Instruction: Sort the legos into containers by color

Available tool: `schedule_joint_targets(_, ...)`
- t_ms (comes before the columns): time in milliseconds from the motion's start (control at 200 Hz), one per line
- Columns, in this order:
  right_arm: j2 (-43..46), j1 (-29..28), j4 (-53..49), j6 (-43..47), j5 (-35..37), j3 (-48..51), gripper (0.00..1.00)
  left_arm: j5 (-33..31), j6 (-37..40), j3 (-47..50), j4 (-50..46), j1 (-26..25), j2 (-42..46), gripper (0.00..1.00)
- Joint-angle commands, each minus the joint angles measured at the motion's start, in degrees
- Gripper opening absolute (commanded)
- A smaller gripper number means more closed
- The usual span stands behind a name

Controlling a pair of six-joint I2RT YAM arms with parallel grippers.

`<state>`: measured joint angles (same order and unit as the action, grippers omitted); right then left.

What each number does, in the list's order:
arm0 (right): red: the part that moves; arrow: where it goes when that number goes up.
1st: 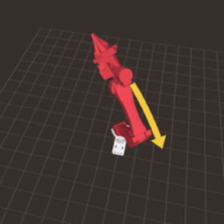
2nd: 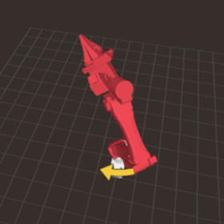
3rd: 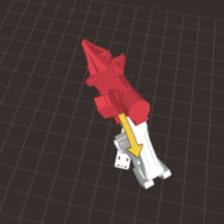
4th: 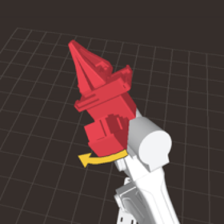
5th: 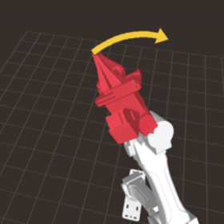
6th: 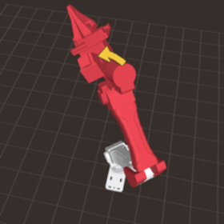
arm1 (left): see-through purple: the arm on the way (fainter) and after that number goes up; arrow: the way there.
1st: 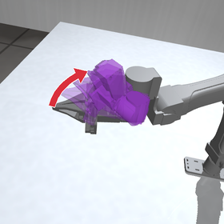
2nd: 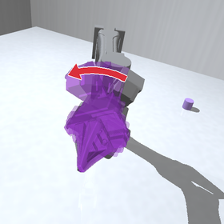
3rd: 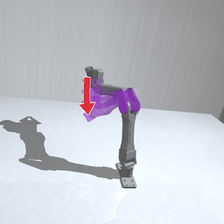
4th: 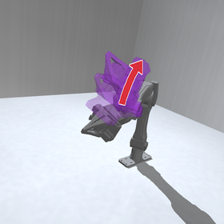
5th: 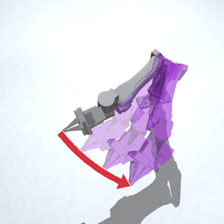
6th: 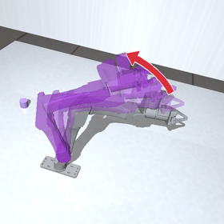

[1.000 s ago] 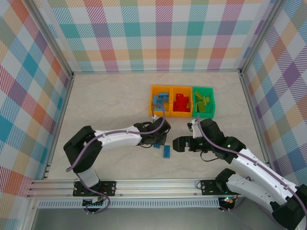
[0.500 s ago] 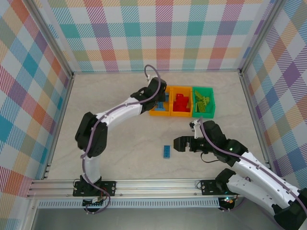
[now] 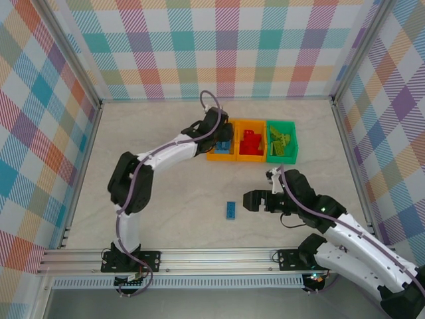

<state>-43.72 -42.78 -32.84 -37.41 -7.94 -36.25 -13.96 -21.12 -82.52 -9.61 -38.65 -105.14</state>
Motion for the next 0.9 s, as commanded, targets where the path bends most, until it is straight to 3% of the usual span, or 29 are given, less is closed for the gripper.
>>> schedule_joint_targets(0,-4.38,-4.76,3.58,-2.44,3.07,-0.40,1.00,3.50,1.84,9.31,4.50,-2.94,16.58,0.63)
schedule_joint_targets(135,-13.14,-10.73,6.55,-7.19,9.39,-1.75,1.00,1.63,10.14,18.79,-1.89,-9.70,32.87,0.64)
schedule_joint_targets(270,-23.32,-17.68,10.05,-11.50,16.87,-3.07,1.00,0.66,17.87,21.11,-17.71,-15.99,44.82,0.65)
schedule_joint_targets(430,-34.91,-20.71,10.72,-11.58,21.68,-8.14,0.99,5.83,21.63,24.67,-30.45,-17.68,56.67,0.76)
schedule_joint_targets(480,-37.85,-21.01,10.33,-11.72,23.33,-9.61,0.95,8.73,23.60,26.50,-32.36,-17.76,59.77,0.81)
schedule_joint_targets(605,-43.62,-21.11,8.93,-12.30,25.68,-12.13,0.66,10.79,26.79,30.50,-33.33,-17.76,65.47,0.90)
schedule_joint_targets(735,-47.09,-21.36,6.23,-13.30,26.97,-13.60,0.62,10.73,29.24,31.31,-32.91,-17.77,67.09,1.00)
schedule_joint_targets(830,-46.94,-21.46,6.31,-13.48,26.84,-13.00,0.58,11.84,31.36,30.97,-34.34,-17.77,66.36,1.00)
schedule_joint_targets(895,-46.56,-21.46,6.91,-13.50,26.67,-12.41,0.50,12.81,32.29,31.02,-35.23,-17.77,65.51,1.00)
